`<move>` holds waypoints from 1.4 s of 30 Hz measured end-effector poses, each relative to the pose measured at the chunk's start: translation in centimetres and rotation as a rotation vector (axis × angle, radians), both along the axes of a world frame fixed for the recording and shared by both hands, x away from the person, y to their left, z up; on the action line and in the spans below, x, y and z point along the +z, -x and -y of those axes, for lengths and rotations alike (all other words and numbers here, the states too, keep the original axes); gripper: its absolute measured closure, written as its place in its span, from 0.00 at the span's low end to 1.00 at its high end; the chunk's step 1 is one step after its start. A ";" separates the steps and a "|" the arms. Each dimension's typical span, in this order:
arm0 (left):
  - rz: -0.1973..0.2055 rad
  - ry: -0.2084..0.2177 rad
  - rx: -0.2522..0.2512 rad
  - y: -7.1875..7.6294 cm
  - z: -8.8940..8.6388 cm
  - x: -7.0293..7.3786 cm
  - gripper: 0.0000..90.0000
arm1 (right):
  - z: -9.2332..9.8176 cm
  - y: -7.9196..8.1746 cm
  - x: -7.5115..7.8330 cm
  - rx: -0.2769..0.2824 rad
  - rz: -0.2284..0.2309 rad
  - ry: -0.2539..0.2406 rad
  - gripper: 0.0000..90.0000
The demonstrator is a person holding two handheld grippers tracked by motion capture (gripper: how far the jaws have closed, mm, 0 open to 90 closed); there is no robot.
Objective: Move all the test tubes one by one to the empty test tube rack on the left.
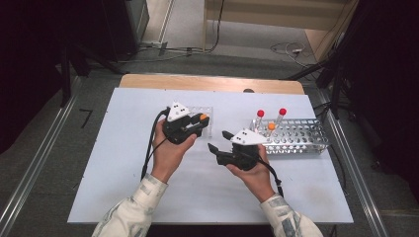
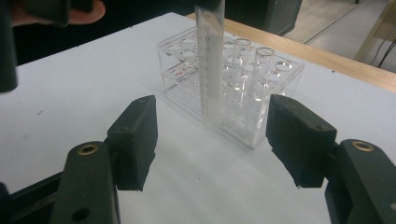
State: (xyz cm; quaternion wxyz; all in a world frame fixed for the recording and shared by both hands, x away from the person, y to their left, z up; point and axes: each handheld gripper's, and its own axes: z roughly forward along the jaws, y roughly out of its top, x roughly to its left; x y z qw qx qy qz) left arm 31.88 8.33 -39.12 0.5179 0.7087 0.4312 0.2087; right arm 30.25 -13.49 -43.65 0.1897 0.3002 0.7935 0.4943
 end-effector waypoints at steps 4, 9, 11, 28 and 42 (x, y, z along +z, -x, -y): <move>-0.002 -0.001 0.039 -0.6 -1.1 0.8 0.79 | 0.9 0.8 0.0 0.014 0.001 0.006 0.35; 0.007 -0.007 0.080 -1.4 -2.1 1.5 0.79 | 2.0 1.2 -0.4 0.005 -0.004 0.014 0.31; 0.011 -0.005 0.088 -1.8 -2.3 1.7 0.79 | 2.4 1.2 -0.5 -0.013 0.000 0.010 0.28; 0.009 -0.035 0.143 -4.5 -2.3 0.7 0.79 | 3.7 1.8 -0.9 -0.014 -0.021 -0.016 0.17; 0.021 -0.101 0.138 -4.1 -1.2 -0.3 0.78 | 4.7 2.0 -1.0 -0.035 -0.035 -0.027 0.17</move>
